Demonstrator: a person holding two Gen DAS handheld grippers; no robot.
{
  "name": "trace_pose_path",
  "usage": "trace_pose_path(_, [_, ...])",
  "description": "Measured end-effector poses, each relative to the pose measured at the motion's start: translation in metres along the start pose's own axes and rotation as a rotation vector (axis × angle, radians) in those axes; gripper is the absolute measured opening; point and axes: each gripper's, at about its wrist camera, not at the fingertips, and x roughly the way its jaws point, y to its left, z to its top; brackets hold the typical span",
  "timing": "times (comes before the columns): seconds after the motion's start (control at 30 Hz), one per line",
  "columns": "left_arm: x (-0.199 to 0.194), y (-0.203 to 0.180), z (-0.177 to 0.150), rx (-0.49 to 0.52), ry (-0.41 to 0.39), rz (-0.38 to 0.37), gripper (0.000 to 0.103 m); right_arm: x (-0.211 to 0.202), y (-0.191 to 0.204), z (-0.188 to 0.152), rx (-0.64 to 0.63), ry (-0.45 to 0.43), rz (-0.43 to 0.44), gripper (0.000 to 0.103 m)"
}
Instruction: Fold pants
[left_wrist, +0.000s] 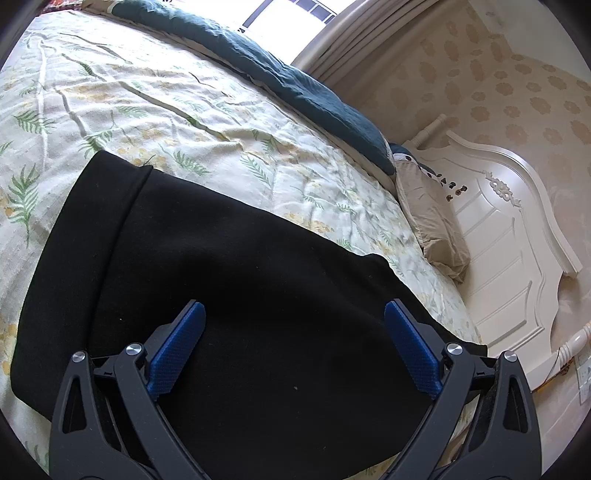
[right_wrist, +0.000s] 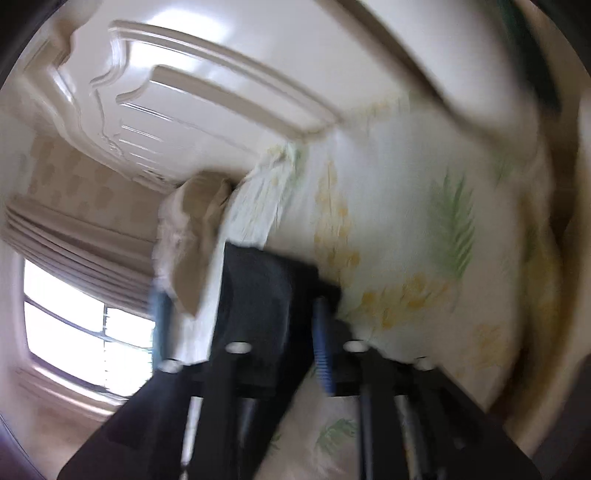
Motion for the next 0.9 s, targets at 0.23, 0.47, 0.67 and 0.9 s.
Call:
trace_pose_path(0.23, [0.002,-0.003,-0.001,0.022,0.000,0.017,0.097,0.075,0.078,0.042,-0.361,0.160,-0.043,0.061])
trace_pose_path(0.47, [0.003,-0.003,-0.001,0.027,0.000,0.033,0.097,0.145,0.100,0.039,-0.540,0.353,-0.141,0.028])
trace_pose_path(0.67, [0.005,-0.003,-0.001,0.033,0.002,0.047,0.097,0.134,0.097,0.055,-0.495,0.287,-0.160,0.012])
trace_pose_path(0.9, [0.006,-0.002,0.000,0.034,0.003,0.047,0.099,0.134,0.078,0.060,-0.358,0.288,-0.075,0.030])
